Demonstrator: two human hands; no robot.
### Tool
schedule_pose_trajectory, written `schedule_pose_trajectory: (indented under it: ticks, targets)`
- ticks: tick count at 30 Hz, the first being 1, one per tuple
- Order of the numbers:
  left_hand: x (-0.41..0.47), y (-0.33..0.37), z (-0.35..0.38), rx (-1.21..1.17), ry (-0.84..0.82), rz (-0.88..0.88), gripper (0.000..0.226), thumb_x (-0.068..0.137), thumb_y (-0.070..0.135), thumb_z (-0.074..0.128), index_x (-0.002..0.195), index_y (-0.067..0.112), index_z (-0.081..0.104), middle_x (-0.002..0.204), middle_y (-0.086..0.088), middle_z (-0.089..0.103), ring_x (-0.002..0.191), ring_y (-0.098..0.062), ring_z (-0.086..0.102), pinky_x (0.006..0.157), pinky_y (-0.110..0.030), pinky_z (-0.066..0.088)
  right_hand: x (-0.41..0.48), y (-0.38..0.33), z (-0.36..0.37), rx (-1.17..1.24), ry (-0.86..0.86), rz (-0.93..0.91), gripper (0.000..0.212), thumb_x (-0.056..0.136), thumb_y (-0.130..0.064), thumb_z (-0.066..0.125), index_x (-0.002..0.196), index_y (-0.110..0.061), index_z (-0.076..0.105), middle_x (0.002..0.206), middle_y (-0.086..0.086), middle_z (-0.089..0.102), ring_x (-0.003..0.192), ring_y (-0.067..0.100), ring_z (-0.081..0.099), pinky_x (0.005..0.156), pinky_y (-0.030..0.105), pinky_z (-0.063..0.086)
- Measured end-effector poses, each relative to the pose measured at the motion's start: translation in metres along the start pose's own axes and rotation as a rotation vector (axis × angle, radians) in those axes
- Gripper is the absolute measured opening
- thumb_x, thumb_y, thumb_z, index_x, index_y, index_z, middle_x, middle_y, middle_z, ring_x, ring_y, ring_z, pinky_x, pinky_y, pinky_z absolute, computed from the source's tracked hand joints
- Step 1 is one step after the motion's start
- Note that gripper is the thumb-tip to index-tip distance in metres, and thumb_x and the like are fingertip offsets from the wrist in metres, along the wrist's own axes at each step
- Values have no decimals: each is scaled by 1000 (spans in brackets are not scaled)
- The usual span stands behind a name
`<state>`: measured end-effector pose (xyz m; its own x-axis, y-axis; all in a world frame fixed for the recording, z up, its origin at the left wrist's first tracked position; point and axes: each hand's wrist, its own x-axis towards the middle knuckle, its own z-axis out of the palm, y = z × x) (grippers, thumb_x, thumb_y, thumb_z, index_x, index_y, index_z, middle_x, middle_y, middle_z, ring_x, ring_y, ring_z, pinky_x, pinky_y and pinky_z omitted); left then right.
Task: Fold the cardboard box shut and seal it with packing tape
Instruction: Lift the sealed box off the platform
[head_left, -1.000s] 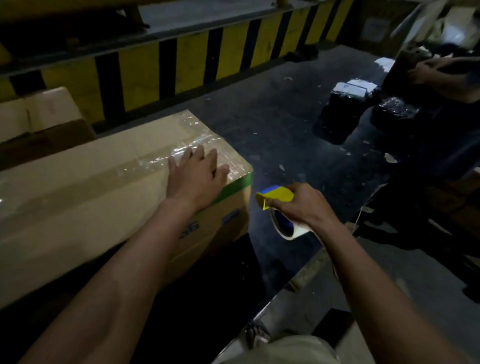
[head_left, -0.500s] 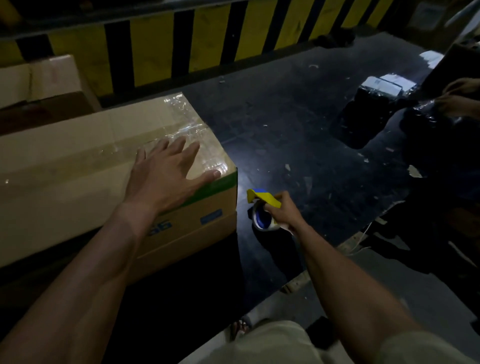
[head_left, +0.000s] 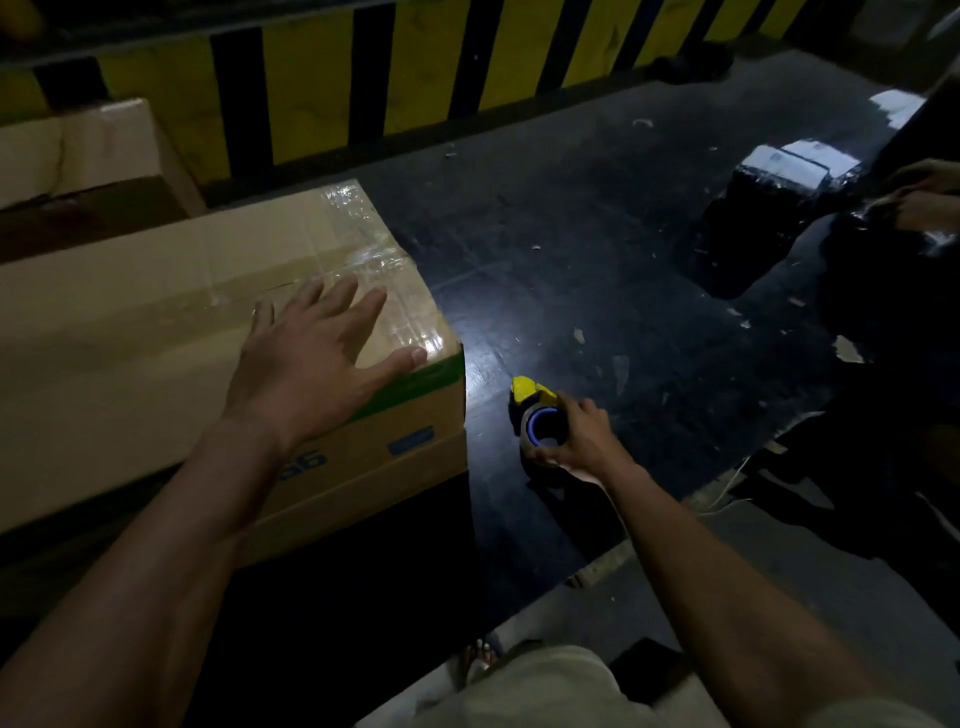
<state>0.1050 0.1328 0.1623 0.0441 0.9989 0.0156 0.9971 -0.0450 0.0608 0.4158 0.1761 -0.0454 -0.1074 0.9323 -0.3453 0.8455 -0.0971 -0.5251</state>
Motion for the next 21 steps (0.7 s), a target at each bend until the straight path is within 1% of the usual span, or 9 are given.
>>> schedule_pose_trajectory:
  ticks: [3, 6, 9, 10, 12, 14, 16, 18, 21]
  targets:
    - [-1, 1, -2, -18, -10, -8, 97, 77, 93, 9, 157, 40, 19, 166, 7, 13, 154, -21, 9, 121, -58, 11, 2, -2, -2, -35, 10, -11, 94, 63, -58, 77, 141, -26, 37, 126, 13, 47, 121, 35, 40, 97, 41, 42]
    - [-3, 1, -5, -79, -12, -22, 94, 78, 92, 18, 156, 39, 24, 166, 8, 15, 153, -20, 9, 121, -57, 9, 3, -14, -9, -60, -24, 7, 102, 70, -58, 76, 150, -20, 27, 137, 17, 42, 128, 41, 38, 102, 45, 39]
    - [-8, 3, -10, -184, 34, -48, 85, 87, 82, 32, 155, 31, 31, 164, 5, 24, 151, -20, 18, 121, -53, 15, 9, -42, -28, -36, 20, -54, 81, 85, -47, 68, 148, -7, 35, 139, 26, 46, 130, 42, 43, 103, 42, 36]
    - [-11, 1, -13, -264, 79, -79, 77, 92, 74, 37, 153, 27, 36, 161, 3, 32, 149, -20, 26, 118, -49, 23, 9, -58, -38, 15, 48, -90, 71, 88, -44, 64, 143, -5, 42, 136, 26, 51, 128, 40, 47, 102, 41, 38]
    - [-18, -9, -18, -383, 186, -138, 59, 98, 59, 44, 145, 22, 49, 150, 1, 50, 136, -23, 45, 99, -35, 36, 4, -96, -61, 136, 120, -183, 55, 94, -37, 57, 138, -5, 50, 132, 22, 58, 123, 35, 55, 98, 38, 44]
    - [-31, -24, -22, -353, 247, -178, 48, 100, 51, 48, 135, 20, 58, 138, -1, 60, 123, -24, 54, 85, -30, 35, -10, -139, -82, 199, 183, -276, 45, 100, -35, 49, 137, -10, 52, 132, 15, 61, 121, 29, 57, 90, 31, 42]
    - [-46, -45, -25, -335, 286, -236, 44, 100, 45, 51, 134, 19, 59, 132, -2, 63, 115, -23, 57, 82, -30, 38, -23, -178, -95, 230, 195, -367, 47, 101, -44, 43, 137, -14, 54, 135, 8, 59, 122, 24, 55, 88, 27, 38]
    - [-64, -69, -28, -332, 342, -312, 41, 100, 42, 53, 131, 18, 62, 123, -4, 68, 101, -22, 61, 79, -32, 45, -33, -211, -99, 236, 131, -435, 54, 97, -54, 46, 138, -19, 53, 134, 2, 60, 121, 19, 56, 91, 30, 42]
    - [-88, -115, -26, -219, 421, -435, 38, 97, 44, 51, 103, 12, 70, 103, -13, 71, 85, -29, 60, 70, -36, 48, -32, -239, -94, 181, -58, -484, 50, 90, -54, 58, 133, -29, 50, 125, -5, 64, 111, 16, 63, 88, 37, 51]
